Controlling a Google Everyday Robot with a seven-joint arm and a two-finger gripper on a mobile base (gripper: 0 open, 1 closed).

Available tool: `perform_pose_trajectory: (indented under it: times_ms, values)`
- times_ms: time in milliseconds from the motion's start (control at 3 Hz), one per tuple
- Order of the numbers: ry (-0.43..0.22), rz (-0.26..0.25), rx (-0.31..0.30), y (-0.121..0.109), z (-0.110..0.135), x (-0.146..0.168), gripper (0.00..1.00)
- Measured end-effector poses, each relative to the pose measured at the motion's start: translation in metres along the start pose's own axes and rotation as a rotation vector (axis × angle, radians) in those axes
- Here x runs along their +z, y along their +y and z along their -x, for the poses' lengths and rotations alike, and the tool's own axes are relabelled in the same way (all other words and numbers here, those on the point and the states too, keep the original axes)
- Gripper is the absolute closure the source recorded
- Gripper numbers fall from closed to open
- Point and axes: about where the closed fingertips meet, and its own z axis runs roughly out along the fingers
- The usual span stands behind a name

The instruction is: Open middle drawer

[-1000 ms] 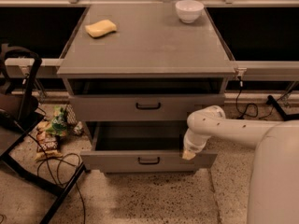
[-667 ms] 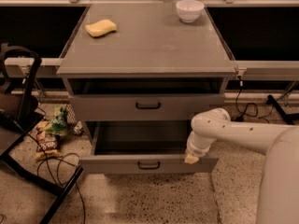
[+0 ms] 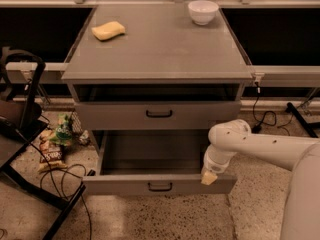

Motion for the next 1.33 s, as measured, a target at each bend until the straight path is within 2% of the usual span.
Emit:
perform_pose_trajectory:
  times_ms: [333,667,1000,1333]
  values:
    - [-0.006,0.05,-0.002,0.021,-0.005,0.005,1.0]
    - [-0.006,0.05,-0.002,0.021,-0.003,0.004,1.0]
    - [-0.004,0.098,-0.018,0.037,-0.012,0.006,0.85]
    - [-0.004,0.098,-0.018,0.036,-0.011,0.006,0.62]
